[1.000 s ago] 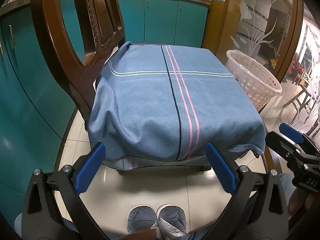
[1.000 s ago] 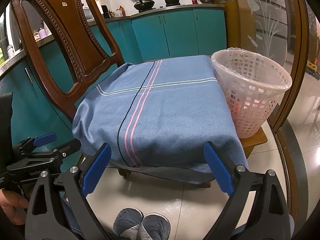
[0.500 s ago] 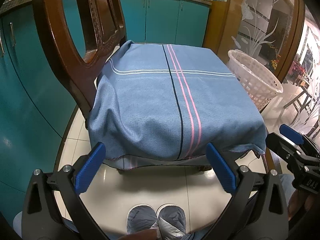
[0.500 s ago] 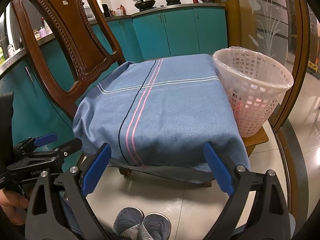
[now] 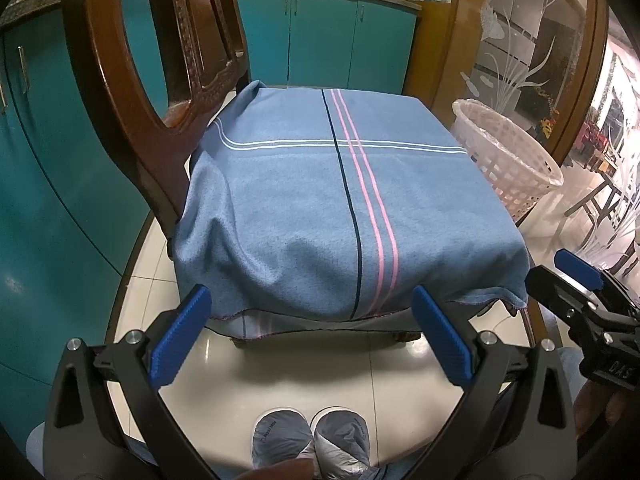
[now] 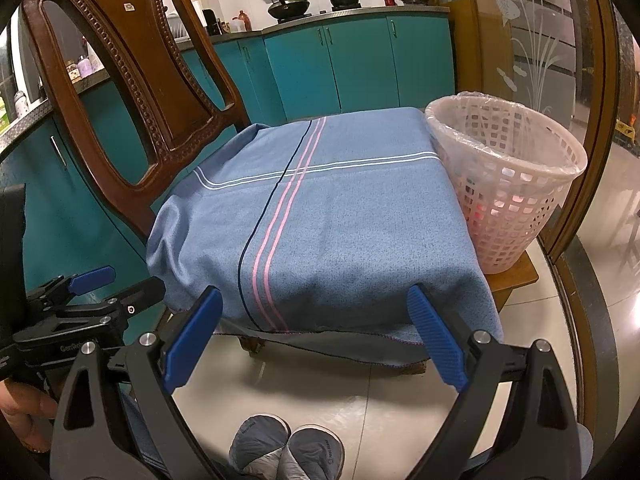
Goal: Collect trash
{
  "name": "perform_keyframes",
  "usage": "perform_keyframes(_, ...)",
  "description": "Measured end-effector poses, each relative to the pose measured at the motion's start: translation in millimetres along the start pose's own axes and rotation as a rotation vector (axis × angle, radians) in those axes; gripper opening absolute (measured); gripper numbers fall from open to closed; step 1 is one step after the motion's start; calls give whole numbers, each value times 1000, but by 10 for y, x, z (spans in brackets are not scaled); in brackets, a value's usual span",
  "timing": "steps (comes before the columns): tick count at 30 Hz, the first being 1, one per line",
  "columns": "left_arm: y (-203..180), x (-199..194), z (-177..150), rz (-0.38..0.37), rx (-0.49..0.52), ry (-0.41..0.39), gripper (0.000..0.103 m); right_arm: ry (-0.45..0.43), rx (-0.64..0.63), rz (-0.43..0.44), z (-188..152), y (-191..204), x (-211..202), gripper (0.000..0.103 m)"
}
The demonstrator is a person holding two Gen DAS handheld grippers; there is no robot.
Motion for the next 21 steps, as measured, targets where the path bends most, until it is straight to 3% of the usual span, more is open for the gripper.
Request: perform_keyframes(21,-8,-56,17,-17,-4,-4,100,1,-10,5,-8,63,13,92)
Point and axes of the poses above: each gripper's, at about its wrist camera, not at the fingertips, and x roughly the way its jaws point, y to its left, z to its top, the point moved 1 cm from there along x, roughly the way its jaws point, and after that the axes turned 9 degrees about -x, right-handed, at the moved point
